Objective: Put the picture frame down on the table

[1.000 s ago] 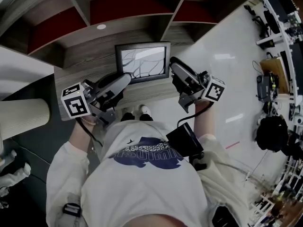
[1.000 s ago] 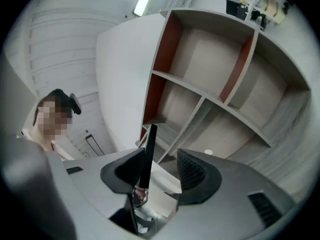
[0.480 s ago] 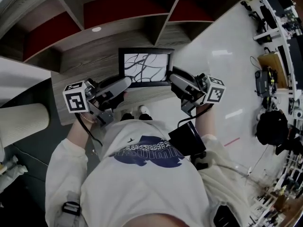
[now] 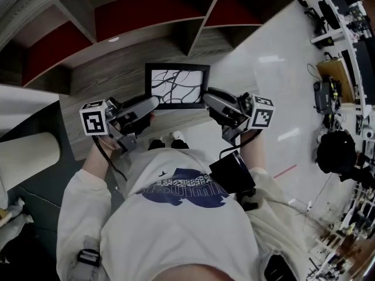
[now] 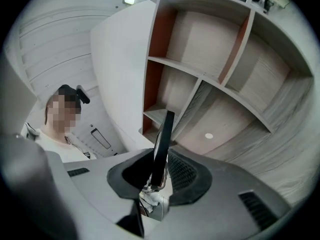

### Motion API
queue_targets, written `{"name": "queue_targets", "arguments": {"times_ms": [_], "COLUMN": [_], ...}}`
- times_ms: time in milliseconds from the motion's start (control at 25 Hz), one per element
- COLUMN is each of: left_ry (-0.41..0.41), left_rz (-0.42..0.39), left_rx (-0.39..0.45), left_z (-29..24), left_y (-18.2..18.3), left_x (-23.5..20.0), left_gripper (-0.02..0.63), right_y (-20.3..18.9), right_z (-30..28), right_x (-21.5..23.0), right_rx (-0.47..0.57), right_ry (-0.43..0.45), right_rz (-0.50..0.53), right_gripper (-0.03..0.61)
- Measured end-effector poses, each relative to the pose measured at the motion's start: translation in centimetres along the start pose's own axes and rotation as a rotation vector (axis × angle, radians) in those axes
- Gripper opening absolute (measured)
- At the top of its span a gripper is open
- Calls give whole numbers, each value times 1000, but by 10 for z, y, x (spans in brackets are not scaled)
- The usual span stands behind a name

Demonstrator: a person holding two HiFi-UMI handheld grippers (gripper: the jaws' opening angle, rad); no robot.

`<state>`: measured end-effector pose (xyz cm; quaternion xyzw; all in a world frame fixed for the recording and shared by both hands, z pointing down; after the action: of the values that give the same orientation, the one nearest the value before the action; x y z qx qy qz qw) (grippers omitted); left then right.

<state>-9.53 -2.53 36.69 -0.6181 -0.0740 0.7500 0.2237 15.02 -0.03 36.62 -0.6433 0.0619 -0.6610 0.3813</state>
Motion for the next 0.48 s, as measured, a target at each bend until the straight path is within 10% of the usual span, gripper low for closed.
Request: {"name": "queue_targets", "arguments": {"times_ms": [480], "left_ry": [265], "left_rz": [20], "left_rx": [-13], "left_z": [8], "left_y": [6], "left_x": [-60], "left_gripper": [71], "right_y": [-5], "right_z": [-10], "right_x": [49], "right_rx": [20], "right_ry": [-102], "right_rz": [-165], "right_gripper": [60]}}
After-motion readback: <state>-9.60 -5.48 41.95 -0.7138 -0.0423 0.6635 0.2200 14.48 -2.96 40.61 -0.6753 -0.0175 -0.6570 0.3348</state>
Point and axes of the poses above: the fingertips, and each gripper's own axes: z backward along the fingers, x to its right, y out of its top, the point moved 7 cm from there along z, backward along the fingers, and after that the axes turned 3 degrees about y, right-handed, at the moved point
